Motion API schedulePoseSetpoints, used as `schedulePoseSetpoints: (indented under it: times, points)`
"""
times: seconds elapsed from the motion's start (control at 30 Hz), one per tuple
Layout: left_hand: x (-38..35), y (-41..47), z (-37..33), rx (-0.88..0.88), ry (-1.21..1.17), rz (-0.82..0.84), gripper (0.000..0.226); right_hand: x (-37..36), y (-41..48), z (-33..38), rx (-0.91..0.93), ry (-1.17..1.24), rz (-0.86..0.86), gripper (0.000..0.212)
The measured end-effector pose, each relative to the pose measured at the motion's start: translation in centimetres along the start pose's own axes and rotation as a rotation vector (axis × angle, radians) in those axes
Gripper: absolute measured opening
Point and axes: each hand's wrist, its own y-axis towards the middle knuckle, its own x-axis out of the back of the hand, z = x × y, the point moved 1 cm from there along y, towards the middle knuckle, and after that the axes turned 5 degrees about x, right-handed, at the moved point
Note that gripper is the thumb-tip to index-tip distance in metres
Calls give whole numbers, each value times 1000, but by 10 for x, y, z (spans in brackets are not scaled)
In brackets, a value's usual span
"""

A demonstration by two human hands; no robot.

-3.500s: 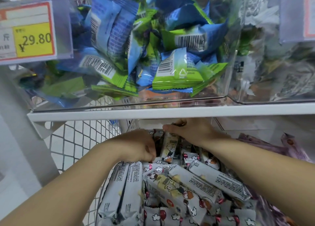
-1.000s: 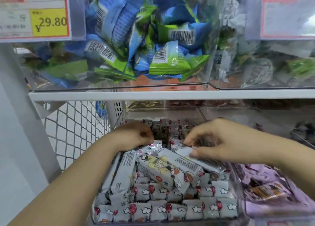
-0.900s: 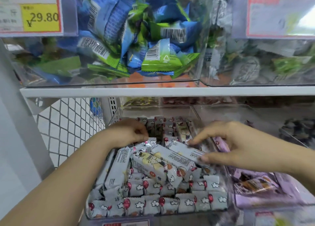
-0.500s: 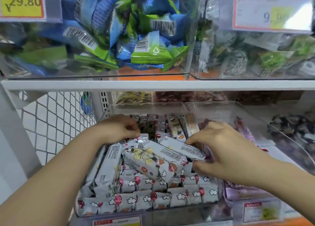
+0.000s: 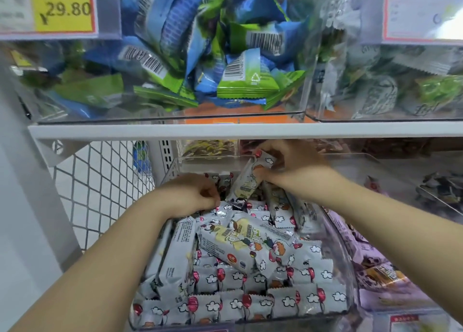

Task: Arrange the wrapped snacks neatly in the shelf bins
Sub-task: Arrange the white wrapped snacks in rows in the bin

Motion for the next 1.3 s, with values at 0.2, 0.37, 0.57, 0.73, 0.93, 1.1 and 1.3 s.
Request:
schedulePoseSetpoints:
  times: [0.2, 0.37, 0.57, 0.73, 0.93, 1.1, 1.3]
  points:
    - [-1, 3, 2, 10, -3, 24, 5, -7, 11, -8, 22, 31, 228, 31]
    - [-1, 3, 3, 4, 14, 34, 10, -24, 23, -1, 95, -127, 438, 34]
    - [-1, 5, 3, 11, 1, 40, 7, -46, 33, 3, 161, -229, 709, 28]
    - [-1, 4, 2, 27, -93, 44, 6, -39, 30, 1, 166, -208, 652, 29]
    - [12, -7, -5, 52, -185, -139, 15, -5, -4, 5, 175, -53, 357, 24]
    - [12, -46, -13, 69, -215, -306, 20, 5, -55, 12, 163, 48, 295, 19]
    - [-7, -106, -39, 53, -129, -359, 20, -2, -102, 22, 98, -199, 214, 44]
